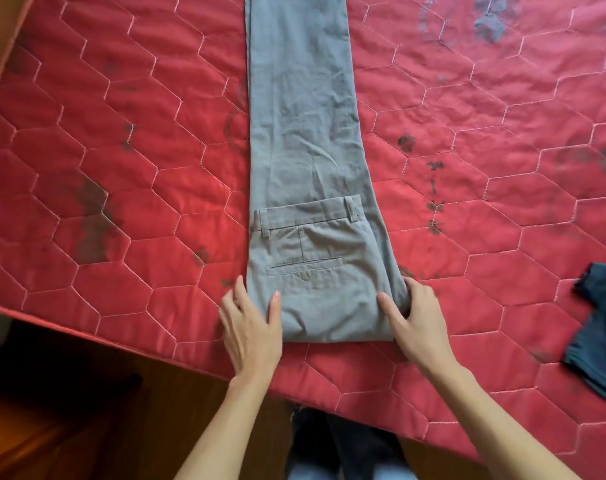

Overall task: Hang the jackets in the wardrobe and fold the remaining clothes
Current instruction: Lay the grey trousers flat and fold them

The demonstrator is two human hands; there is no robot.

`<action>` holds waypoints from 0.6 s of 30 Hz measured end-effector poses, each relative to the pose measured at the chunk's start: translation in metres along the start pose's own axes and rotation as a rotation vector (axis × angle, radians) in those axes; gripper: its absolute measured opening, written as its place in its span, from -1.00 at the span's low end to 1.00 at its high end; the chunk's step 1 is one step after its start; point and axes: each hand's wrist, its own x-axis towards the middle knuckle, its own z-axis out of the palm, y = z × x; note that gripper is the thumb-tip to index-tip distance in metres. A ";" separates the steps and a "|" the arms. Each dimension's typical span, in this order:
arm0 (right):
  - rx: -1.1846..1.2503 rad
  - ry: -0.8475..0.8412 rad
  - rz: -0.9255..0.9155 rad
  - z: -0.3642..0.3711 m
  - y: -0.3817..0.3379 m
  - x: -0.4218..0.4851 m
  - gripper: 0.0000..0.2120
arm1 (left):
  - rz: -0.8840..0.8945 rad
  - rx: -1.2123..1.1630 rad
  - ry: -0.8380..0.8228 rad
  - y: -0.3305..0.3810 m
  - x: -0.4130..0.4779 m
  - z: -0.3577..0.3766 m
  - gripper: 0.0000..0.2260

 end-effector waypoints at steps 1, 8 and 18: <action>0.069 -0.031 0.084 0.001 -0.002 -0.006 -0.51 | -0.037 -0.032 -0.043 -0.005 -0.003 -0.005 -0.37; 0.189 -0.111 0.204 -0.005 -0.009 -0.030 -0.75 | -0.129 -0.168 -0.295 -0.025 0.009 -0.037 -0.35; 0.457 -0.145 0.324 -0.016 -0.015 -0.093 -0.55 | -0.106 -0.273 -0.242 -0.049 -0.036 -0.066 -0.49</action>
